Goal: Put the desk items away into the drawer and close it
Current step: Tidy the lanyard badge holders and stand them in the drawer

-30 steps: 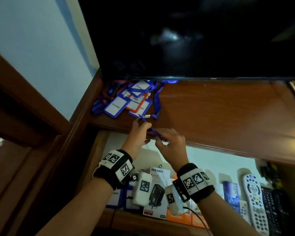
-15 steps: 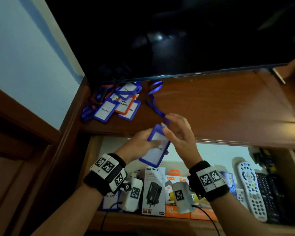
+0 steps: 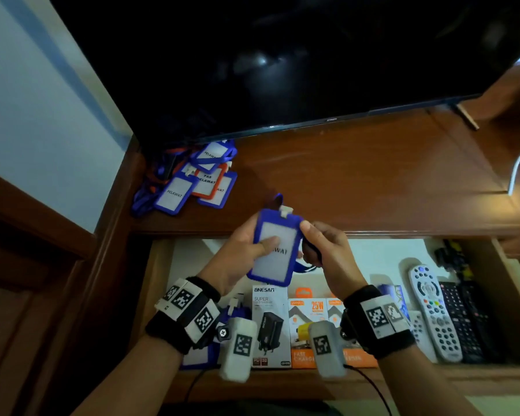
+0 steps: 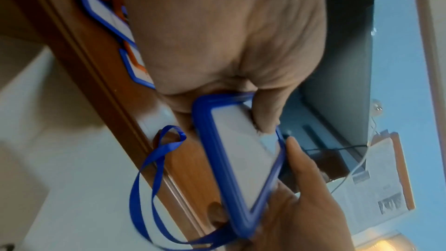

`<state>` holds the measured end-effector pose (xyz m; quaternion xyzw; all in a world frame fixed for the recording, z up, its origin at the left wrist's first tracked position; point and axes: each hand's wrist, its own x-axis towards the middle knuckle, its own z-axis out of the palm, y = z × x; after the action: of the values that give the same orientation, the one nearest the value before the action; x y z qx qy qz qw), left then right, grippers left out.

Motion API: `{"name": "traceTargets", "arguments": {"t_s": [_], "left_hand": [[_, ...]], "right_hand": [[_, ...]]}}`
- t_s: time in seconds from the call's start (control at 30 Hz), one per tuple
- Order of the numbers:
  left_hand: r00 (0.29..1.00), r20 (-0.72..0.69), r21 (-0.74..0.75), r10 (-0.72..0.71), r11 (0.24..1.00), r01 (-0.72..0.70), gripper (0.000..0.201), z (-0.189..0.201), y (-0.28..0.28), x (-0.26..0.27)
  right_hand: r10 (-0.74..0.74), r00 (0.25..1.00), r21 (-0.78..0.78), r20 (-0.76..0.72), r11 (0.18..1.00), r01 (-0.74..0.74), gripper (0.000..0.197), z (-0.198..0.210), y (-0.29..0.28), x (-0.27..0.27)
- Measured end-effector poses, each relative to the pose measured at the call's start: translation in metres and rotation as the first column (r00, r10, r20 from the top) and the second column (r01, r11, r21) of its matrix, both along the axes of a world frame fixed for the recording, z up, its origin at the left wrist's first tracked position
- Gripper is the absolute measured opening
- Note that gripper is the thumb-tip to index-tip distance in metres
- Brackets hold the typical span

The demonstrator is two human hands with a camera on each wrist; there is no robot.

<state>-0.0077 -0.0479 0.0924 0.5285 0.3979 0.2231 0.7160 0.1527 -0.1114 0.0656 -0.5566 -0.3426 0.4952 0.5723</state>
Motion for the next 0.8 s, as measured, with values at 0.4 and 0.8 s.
{"name": "traceTargets", "arguments": {"t_s": [0.4, 0.8], "left_hand": [[0.88, 0.256, -0.246, 0.4, 0.907, -0.341, 0.03, -0.011, -0.015, 0.022], [0.978, 0.061, -0.306, 0.201, 0.936, -0.173, 0.016, -0.006, 0.004, 0.003]], "right_hand": [[0.028, 1.0, -0.052, 0.013, 0.998, -0.028, 0.007, 0.006, -0.02, -0.021], [0.129, 0.991, -0.143, -0.024, 0.981, -0.131, 0.037, 0.002, -0.026, 0.009]]}}
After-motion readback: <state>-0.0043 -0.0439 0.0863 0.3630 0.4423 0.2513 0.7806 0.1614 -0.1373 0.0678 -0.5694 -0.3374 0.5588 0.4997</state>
